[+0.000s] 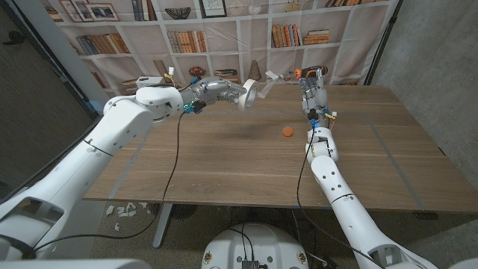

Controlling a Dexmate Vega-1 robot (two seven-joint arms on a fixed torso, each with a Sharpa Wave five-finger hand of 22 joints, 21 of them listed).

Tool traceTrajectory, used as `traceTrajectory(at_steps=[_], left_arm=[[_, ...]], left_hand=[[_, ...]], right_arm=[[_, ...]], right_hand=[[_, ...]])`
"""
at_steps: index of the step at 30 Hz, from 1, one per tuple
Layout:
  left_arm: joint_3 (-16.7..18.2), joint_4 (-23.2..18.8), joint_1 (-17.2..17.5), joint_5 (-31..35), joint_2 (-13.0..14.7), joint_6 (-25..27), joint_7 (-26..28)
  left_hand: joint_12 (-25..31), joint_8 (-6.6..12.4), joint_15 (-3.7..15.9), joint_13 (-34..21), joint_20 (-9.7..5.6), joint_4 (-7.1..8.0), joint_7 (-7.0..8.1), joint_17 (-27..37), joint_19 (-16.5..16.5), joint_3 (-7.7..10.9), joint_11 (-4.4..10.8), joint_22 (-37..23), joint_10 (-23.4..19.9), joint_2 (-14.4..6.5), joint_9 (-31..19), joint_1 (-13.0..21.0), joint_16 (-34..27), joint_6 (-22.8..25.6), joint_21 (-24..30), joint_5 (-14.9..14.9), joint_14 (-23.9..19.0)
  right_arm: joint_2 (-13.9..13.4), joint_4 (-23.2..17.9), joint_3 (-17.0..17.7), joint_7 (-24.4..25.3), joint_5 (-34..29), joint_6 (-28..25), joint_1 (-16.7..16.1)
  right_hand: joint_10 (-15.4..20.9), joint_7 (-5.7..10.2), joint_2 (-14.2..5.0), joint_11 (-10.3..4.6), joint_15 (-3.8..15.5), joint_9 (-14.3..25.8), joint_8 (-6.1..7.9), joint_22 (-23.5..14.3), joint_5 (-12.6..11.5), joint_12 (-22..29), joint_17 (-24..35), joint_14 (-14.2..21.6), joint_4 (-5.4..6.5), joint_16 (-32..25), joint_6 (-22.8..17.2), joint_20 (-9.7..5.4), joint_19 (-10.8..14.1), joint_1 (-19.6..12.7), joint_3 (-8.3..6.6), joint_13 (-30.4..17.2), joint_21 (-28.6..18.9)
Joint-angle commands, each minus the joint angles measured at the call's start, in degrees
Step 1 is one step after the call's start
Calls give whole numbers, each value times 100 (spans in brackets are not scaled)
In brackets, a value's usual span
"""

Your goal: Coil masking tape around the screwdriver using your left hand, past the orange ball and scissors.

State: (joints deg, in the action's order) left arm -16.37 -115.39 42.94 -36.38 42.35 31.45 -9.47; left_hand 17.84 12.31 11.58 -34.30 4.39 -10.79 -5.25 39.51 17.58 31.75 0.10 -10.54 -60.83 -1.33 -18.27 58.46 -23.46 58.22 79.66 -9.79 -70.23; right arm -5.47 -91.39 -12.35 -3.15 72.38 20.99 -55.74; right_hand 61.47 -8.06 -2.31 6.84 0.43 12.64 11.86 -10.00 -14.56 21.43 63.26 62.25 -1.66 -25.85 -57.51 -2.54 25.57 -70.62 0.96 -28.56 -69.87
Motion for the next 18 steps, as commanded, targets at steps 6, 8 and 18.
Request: traceTrajectory(at_steps=[6,8,18], left_arm=[[192,-112,215,227,-69,-28,552],[184,-69,207,247,-115,-102,553],[296,108,238,102,-339,-319,529]], left_hand=[[35,35,93,-721,0,156,-83,32,-39,161,644,-5,-705,-633,-28,587,1,126,29,-28,18],[38,32,91,-726,0,159,-81,24,-40,166,627,-5,-712,-635,-27,584,6,125,30,-30,6],[23,26,101,-729,-7,157,-78,41,-40,167,639,-4,-714,-624,-30,584,11,124,33,-34,1]], right_arm=[[-134,-321,167,-475,705,-703,-207],[-280,-423,107,-531,718,-919,-237],[-621,-375,27,-1019,791,-1398,-223]], right_hand=[[1035,676,-663,-876,1200,15,43,-33,-29,47,7,877,-126,12,-773,-773,47,-498,-1053,4,-16],[1056,661,-656,-861,1200,12,47,-35,-30,54,-9,893,-140,22,-788,-768,61,-499,-1064,-3,-26],[1080,628,-630,-853,1195,3,49,-37,-36,49,-28,995,-191,14,-813,-748,111,-494,-1101,-11,-60]])
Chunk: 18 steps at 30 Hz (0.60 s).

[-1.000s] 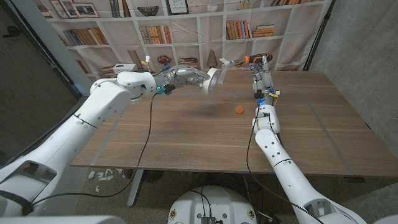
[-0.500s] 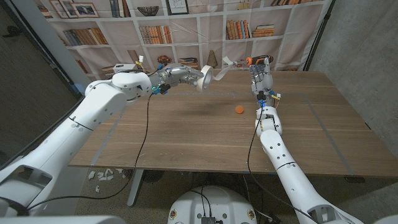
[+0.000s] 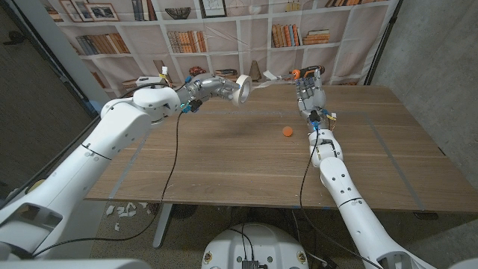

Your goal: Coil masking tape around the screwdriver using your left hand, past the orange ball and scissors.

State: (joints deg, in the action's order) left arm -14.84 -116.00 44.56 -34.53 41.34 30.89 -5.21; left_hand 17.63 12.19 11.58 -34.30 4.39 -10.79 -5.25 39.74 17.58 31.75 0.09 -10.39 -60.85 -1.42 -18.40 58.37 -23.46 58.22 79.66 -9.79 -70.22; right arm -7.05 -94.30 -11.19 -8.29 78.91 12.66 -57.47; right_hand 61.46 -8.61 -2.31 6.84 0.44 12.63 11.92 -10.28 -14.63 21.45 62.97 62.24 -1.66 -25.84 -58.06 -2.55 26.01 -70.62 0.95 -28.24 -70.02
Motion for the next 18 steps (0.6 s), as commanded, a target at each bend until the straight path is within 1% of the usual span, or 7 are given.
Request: traceTrajectory(at_steps=[1,4,5,8,13,16,18], left_arm=[[172,216,88,-140,-285,-304,89],[202,296,80,-226,-361,-340,98],[206,312,75,-242,-384,-349,114],[182,363,31,-254,-421,-401,102],[153,390,-57,-277,-442,-419,83],[144,391,-98,-300,-463,-423,84],[129,397,-134,-315,-466,-421,61]], left_hand=[[44,39,85,-734,-7,156,-79,22,-37,165,642,-19,-712,-613,-18,592,12,128,34,-34,5],[40,44,95,-729,-14,163,-69,23,-38,166,640,-19,-721,-616,-22,586,17,140,35,-35,3],[40,41,98,-734,-11,160,-68,22,-37,169,639,-19,-716,-615,-21,589,19,137,36,-36,3],[37,40,94,-735,-10,159,-75,28,-32,168,638,-19,-717,-613,-23,589,26,135,38,-36,19],[34,33,100,-744,-13,161,-64,26,-37,174,659,-18,-713,-616,-23,588,33,128,38,-37,13],[32,33,104,-745,-11,164,-53,24,-45,176,656,-18,-718,-618,-29,586,38,124,37,-37,8],[28,34,103,-741,-10,161,-52,34,-33,173,654,-18,-723,-616,-32,588,35,126,41,-37,9]], right_arm=[[-554,-6,-93,-669,150,-671,-11],[-793,185,-155,-1051,-21,-821,107],[-837,177,-175,-998,-100,-834,117],[-1004,310,-232,-1237,-238,-951,216],[-1140,478,-293,-1412,-535,-898,302],[-1213,525,-338,-1329,-827,-759,317],[-1197,587,-352,-1316,-907,-687,323]], right_hand=[[1079,680,-627,-860,1194,4,43,-9,-29,49,7,1003,-194,9,-757,-746,71,-493,-1102,-48,-48],[1085,680,-619,-858,1193,2,38,-9,-30,42,1,1015,-208,15,-751,-743,87,-484,-1112,-45,-59],[1081,680,-616,-852,1193,1,38,-9,-30,43,-4,1012,-212,21,-751,-741,92,-481,-1116,-55,-62],[1088,675,-611,-840,1190,0,37,-7,-30,45,2,1021,-217,17,-752,-739,97,-473,-1119,-59,-66],[1087,666,-607,-833,1188,0,33,-4,-28,40,-2,1010,-225,31,-746,-746,102,-455,-1129,-65,-68],[1060,668,-602,-839,1185,0,32,-2,-26,35,13,1002,-227,30,-747,-758,98,-439,-1132,-84,-66],[1051,682,-599,-831,1183,1,28,0,-23,28,24,988,-228,33,-740,-781,82,-425,-1134,-86,-59]])
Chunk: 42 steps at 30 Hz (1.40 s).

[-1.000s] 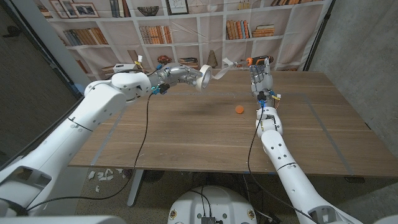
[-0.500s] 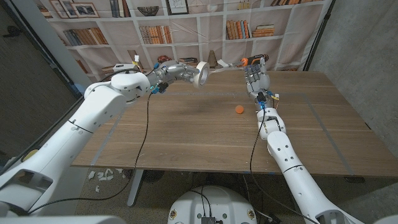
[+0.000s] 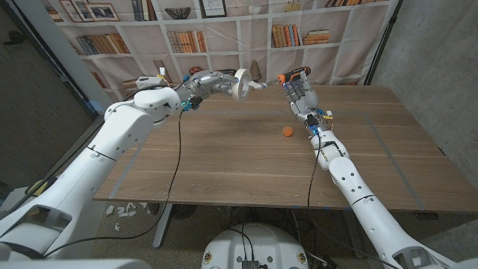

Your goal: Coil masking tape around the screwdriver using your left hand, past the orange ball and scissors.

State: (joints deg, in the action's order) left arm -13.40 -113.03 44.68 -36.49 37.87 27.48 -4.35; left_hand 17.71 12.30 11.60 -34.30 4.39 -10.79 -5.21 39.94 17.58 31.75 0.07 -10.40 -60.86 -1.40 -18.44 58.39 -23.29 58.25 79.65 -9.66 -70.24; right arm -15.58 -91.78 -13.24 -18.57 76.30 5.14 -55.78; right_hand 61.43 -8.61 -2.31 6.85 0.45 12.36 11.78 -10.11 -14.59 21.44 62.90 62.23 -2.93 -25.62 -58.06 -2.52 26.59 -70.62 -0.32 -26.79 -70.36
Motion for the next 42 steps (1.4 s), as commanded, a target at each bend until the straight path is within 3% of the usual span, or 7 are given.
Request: traceTrajectory(at_steps=[1,18,25,34,42], left_arm=[[-24,97,-164,-126,-126,-69,-21],[-5,-21,-213,-230,-140,-104,-19],[-46,-64,-272,-224,-160,-155,-37],[-14,-215,-225,-275,-178,-224,-23],[-17,-307,-170,-389,-206,-308,-110]], left_hand=[[18,24,99,-740,-11,160,-58,19,-45,172,655,-17,-723,-616,-26,588,18,132,38,-50,14],[9,23,105,-754,-16,164,-58,21,-28,167,659,-16,-749,-611,-34,576,27,151,46,-48,-29],[-3,19,102,-756,-9,163,-56,36,-25,169,647,-15,-740,-613,-40,577,31,144,47,-49,-23],[-7,15,100,-770,-15,164,-56,41,-27,167,652,-15,-746,-610,-35,574,39,159,48,-49,-29],[-19,14,95,-757,-22,165,-52,41,-18,162,668,-14,-770,-613,-29,572,47,184,51,-46,-43]], right_arm=[[-338,387,-160,-300,-724,136,168],[-192,1152,-319,-306,-1541,859,385],[-237,1053,-488,498,-2522,1485,357],[-121,1211,-613,969,-2920,1804,432],[169,1485,-739,1411,-3278,2152,587]], right_hand=[[1037,699,-601,-833,1182,29,36,-16,-24,25,34,965,-98,21,-725,-799,4,-407,-1010,-244,-17],[904,819,-626,-866,1189,55,26,-20,0,-15,139,780,-84,66,-658,-869,-201,-289,-1037,-336,57],[891,836,-637,-880,1194,59,22,-25,6,-29,170,736,-85,77,-638,-867,-238,-261,-1052,-345,65],[893,836,-644,-864,1192,61,31,-28,12,-49,201,725,-91,77,-653,-859,-258,-239,-1070,-333,66],[933,833,-644,-857,1196,60,50,-28,11,-59,207,732,-116,84,-698,-838,-253,-242,-1095,-310,59]])
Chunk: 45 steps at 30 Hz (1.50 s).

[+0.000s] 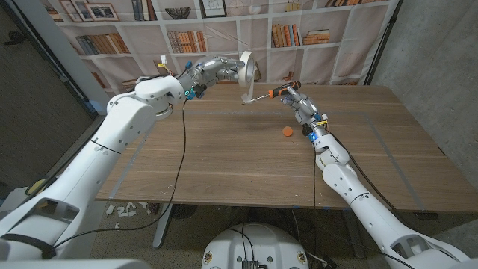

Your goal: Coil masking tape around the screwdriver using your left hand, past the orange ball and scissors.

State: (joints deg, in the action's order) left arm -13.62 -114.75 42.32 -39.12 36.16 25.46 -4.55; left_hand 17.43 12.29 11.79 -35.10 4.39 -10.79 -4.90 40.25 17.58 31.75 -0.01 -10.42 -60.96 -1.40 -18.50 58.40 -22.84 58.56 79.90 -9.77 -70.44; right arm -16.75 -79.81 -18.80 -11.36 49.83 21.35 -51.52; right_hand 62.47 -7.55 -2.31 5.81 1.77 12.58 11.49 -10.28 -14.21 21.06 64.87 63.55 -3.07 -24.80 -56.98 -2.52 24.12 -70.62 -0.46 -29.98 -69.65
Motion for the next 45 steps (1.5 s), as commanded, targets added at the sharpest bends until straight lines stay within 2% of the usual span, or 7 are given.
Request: traceTrajectory(at_steps=[1,17,33,38,45], left_arm=[[3,-140,69,-139,-33,-120,-115],[-75,-108,117,-409,-72,-150,-297],[-315,-72,87,-455,-52,1,-356],[-397,-34,63,-460,-113,-16,-391],[-479,-4,64,-492,-180,-2,-411]], left_hand=[[10,13,77,-685,-24,166,-86,12,-21,163,671,-12,-755,-615,-23,569,6,148,26,-34,-18],[5,8,84,-706,-24,159,-94,18,-12,162,665,-10,-761,-608,-29,571,13,151,28,-33,-43],[-15,2,78,-712,-29,154,-90,23,-10,154,678,-9,-766,-609,-26,578,32,164,27,-32,-45],[-19,-4,83,-708,-29,159,-91,34,-18,154,674,-9,-779,-615,-27,575,33,153,24,-32,-42],[-30,-7,80,-709,-36,161,-94,38,-15,148,669,-9,-777,-615,-23,573,41,161,23,-32,-42]], right_arm=[[327,303,-198,802,-705,577,169],[679,273,-282,1732,-1159,857,221],[1136,-13,-215,3137,-1729,1057,167],[1252,-93,-249,3678,-2112,978,180],[1409,-140,-266,4160,-2431,936,216]], right_hand=[[828,726,-644,-754,1064,37,79,-11,-27,-22,7,600,-105,3,-809,-836,-5,-242,-1083,10,-13],[879,708,-631,-735,1060,31,81,-9,-31,-40,-2,639,-147,14,-825,-829,-3,-236,-1119,41,-19],[892,682,-639,-744,1063,25,82,-6,-36,-89,-34,702,-183,30,-841,-817,7,-224,-1162,97,-28],[945,672,-634,-718,1061,21,87,-6,-37,-100,-68,713,-200,53,-858,-810,14,-221,-1176,137,-34],[976,615,-610,-661,1054,10,90,-6,-44,-148,-117,772,-248,74,-884,-810,29,-223,-1208,210,-45]])
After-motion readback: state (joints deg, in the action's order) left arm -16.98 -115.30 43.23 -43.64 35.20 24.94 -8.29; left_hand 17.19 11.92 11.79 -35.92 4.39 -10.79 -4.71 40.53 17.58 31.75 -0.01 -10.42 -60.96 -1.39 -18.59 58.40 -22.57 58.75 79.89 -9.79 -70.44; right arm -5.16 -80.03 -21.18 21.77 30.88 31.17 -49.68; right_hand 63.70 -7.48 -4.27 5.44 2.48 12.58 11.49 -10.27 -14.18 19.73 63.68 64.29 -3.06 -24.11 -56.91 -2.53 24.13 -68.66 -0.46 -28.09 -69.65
